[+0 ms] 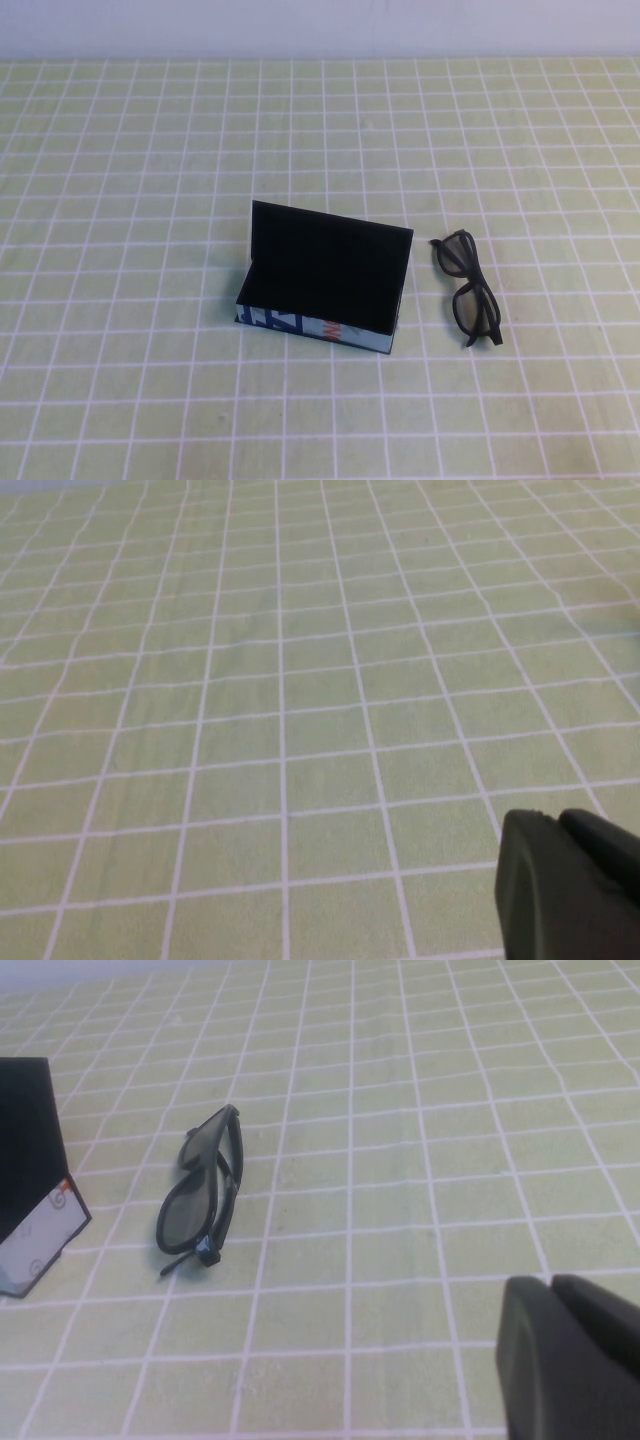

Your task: Take glasses out of glasses case

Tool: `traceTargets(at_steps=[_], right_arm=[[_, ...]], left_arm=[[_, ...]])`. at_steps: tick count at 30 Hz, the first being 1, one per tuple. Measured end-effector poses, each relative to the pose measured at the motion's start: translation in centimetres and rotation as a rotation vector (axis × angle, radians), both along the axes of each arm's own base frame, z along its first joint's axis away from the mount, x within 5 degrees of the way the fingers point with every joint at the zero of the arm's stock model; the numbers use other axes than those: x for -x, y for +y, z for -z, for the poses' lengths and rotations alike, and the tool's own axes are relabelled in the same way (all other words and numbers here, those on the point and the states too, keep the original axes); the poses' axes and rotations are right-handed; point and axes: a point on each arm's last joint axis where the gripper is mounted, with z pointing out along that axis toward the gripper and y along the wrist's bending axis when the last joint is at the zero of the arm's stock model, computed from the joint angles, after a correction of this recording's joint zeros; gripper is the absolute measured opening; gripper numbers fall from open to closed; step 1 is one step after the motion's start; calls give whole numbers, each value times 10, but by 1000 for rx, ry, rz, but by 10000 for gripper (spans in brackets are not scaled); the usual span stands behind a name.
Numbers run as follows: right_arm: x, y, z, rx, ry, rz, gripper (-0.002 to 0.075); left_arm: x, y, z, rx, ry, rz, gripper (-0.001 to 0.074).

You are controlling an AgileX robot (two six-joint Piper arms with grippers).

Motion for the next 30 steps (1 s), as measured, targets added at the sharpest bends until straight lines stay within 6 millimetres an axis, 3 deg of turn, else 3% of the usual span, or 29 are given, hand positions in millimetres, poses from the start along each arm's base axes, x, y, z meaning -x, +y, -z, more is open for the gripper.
traceTargets(at_steps=[30], right_arm=[[0,0,0,-4,-2,0,-18]], left_arm=[[0,0,0,10,3,-3,-4]])
